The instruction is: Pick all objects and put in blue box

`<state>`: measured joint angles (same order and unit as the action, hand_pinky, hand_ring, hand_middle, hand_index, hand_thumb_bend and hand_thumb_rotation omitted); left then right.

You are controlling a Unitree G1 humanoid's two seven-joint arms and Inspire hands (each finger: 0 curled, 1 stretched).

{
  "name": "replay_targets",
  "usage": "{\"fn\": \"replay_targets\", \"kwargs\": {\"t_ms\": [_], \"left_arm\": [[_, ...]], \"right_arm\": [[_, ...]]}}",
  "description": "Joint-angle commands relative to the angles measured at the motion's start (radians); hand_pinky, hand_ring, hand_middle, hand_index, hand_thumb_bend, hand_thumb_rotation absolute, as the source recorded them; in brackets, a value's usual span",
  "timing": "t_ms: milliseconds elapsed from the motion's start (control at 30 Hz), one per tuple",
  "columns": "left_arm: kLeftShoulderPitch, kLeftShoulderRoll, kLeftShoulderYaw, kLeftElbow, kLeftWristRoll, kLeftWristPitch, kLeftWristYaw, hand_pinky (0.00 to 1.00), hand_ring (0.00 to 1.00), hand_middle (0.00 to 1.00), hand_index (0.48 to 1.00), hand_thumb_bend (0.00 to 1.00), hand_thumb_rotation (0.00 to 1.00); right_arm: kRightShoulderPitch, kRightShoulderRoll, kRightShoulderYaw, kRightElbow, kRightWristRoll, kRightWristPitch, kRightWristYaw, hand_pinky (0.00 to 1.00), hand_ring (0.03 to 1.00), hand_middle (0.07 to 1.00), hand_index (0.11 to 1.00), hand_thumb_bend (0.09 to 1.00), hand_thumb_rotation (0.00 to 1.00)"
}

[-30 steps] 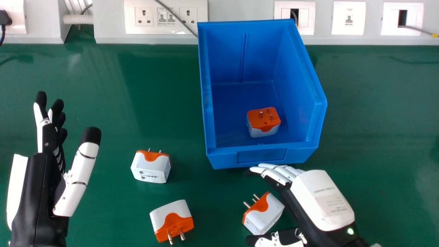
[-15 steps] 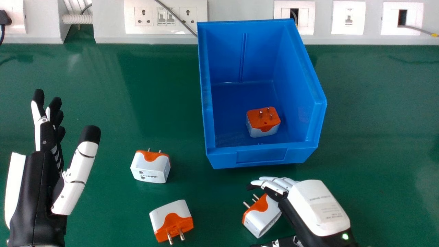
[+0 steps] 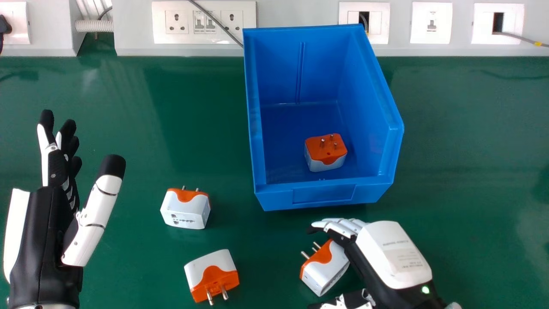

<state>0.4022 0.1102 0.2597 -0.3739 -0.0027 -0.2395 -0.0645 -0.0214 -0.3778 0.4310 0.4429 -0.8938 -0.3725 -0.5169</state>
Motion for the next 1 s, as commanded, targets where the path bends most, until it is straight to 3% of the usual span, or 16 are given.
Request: {"fn": "replay_targets", "kwargs": {"t_ms": [0,100,133,200,233,267,333,433,500,533,567,633,800,867,967], "left_arm": [[-0.01,0.016,0.008,-0.026,-0.015,-0.009,-0.006,1.0,1.0,1.0,1.0,0.59,0.77],[-0.012,0.018,0.011,-0.026,-0.027,-0.006,-0.012,1.0,1.0,1.0,1.0,0.58,0.76],[-0.012,0.018,0.011,-0.027,-0.03,-0.004,-0.013,1.0,1.0,1.0,1.0,0.58,0.76],[-0.013,0.019,0.012,-0.03,-0.029,-0.002,-0.011,1.0,1.0,1.0,1.0,0.58,0.76],[-0.014,0.019,0.012,-0.032,-0.029,0.0,-0.009,1.0,1.0,1.0,1.0,0.58,0.75],[-0.014,0.019,0.012,-0.034,-0.028,0.002,-0.008,1.0,1.0,1.0,1.0,0.59,0.75],[-0.014,0.019,0.012,-0.038,-0.029,0.006,-0.008,1.0,1.0,1.0,1.0,0.59,0.75],[-0.013,0.021,0.011,-0.043,-0.032,0.011,-0.011,1.0,1.0,1.0,1.0,0.58,0.75],[-0.014,0.023,0.011,-0.042,-0.036,0.01,-0.015,1.0,1.0,1.0,1.0,0.58,0.75],[-0.014,0.024,0.01,-0.042,-0.036,0.009,-0.016,1.0,1.0,1.0,1.0,0.57,0.75],[-0.013,0.025,0.01,-0.042,-0.033,0.007,-0.015,1.0,1.0,1.0,1.0,0.56,0.75],[-0.013,0.025,0.011,-0.042,-0.035,0.006,-0.015,1.0,1.0,1.0,1.0,0.56,0.75],[-0.02,0.026,0.014,-0.026,-0.035,-0.005,-0.013,1.0,1.0,1.0,1.0,0.6,0.75],[-0.021,0.026,0.014,-0.024,-0.029,-0.009,-0.011,1.0,1.0,1.0,1.0,0.61,0.74],[-0.021,0.023,0.013,-0.028,-0.033,-0.005,-0.011,1.0,1.0,1.0,1.0,0.61,0.73]], "right_arm": [[-0.022,0.008,0.014,0.034,-0.01,0.031,-0.004,0.62,0.719,0.758,0.729,0.632,0.22],[-0.048,0.009,0.032,0.086,-0.017,0.025,-0.035,0.6,0.708,0.745,0.714,0.657,0.15],[-0.054,0.009,0.037,0.102,-0.016,0.02,-0.044,0.57,0.67,0.71,0.686,0.698,0.08],[-0.068,0.008,0.049,0.133,-0.014,0.011,-0.057,0.54,0.627,0.674,0.655,0.726,0.02],[-0.072,0.008,0.053,0.144,-0.013,0.009,-0.061,0.5,0.577,0.625,0.622,0.685,0.01],[-0.077,0.007,0.058,0.155,-0.012,0.008,-0.064,0.42,0.476,0.522,0.553,0.586,0.0],[-0.083,0.006,0.069,0.166,-0.02,0.025,-0.07,0.34,0.433,0.479,0.515,0.538,0.0],[-0.078,0.008,0.075,0.156,-0.011,0.06,-0.043,0.19,0.245,0.446,0.493,0.52,0.01],[-0.076,0.006,0.077,0.15,0.001,0.067,-0.022,0.15,0.193,0.424,0.493,0.515,0.01],[-0.075,0.005,0.078,0.148,0.005,0.069,-0.017,0.13,0.173,0.349,0.484,0.507,0.06],[-0.075,0.004,0.078,0.147,0.012,0.068,-0.011,0.11,0.155,0.266,0.475,0.499,0.12],[-0.072,0.003,0.075,0.14,0.026,0.067,0.007,0.1,0.142,0.218,0.471,0.494,0.15],[-0.069,0.007,0.068,0.137,0.067,0.057,0.028,0.11,0.153,0.212,0.47,0.49,0.15],[-0.066,0.008,0.065,0.128,0.077,0.061,0.038,0.12,0.159,0.222,0.47,0.489,0.15],[-0.061,0.011,0.059,0.12,0.09,0.067,0.047,0.13,0.175,0.24,0.47,0.489,0.15]]}}
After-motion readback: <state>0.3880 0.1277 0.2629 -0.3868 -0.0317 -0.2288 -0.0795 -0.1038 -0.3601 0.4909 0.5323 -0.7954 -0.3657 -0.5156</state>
